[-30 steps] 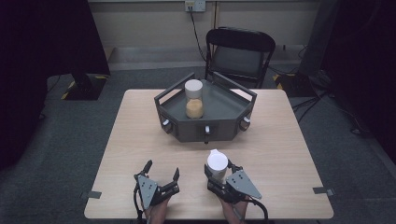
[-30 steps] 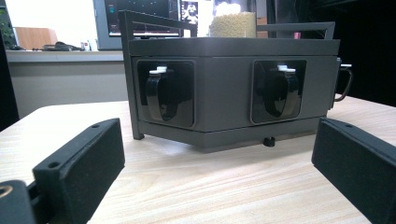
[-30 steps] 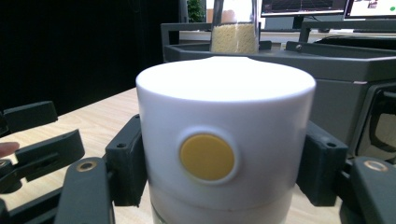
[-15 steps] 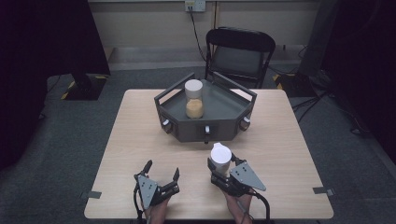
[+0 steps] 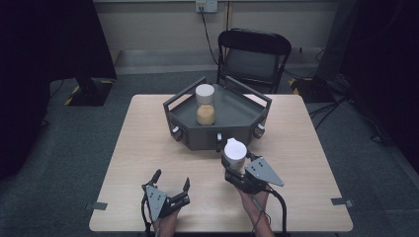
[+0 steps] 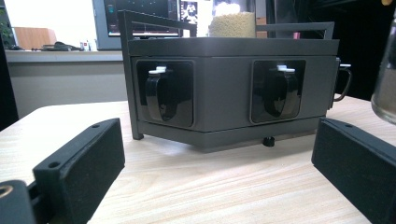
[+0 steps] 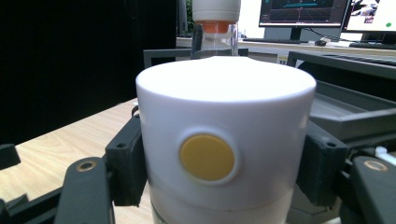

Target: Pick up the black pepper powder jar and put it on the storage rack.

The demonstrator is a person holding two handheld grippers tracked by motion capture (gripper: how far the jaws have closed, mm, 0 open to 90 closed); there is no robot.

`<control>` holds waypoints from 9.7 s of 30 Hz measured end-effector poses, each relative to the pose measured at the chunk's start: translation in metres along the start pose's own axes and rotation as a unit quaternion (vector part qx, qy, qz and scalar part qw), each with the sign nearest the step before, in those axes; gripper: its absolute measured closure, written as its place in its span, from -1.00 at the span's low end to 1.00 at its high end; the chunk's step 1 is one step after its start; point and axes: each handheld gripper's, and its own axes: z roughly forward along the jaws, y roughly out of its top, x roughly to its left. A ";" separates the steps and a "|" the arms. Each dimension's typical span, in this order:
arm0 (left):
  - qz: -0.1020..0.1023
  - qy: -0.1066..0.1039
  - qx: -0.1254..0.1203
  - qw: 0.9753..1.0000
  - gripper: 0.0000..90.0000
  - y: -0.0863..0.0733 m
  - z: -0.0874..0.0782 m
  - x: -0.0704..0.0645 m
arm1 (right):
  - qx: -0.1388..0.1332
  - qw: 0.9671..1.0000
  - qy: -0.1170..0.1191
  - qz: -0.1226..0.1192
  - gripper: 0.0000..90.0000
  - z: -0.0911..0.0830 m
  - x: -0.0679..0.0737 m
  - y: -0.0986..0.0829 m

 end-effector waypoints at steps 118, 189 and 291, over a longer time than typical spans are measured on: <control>-0.001 0.003 0.000 1.000 -0.94 0.000 0.000 -0.001 | 0.024 0.997 -0.072 0.012 -0.33 0.151 -0.044 0.068; -0.001 0.003 0.000 1.000 -0.94 0.000 0.000 -0.001 | -0.037 0.995 -0.088 0.036 -1.00 0.110 -0.029 0.057; -0.001 0.003 0.000 1.000 -0.94 0.000 0.000 -0.001 | -0.047 0.987 -0.154 0.023 -1.00 -0.049 0.026 -0.066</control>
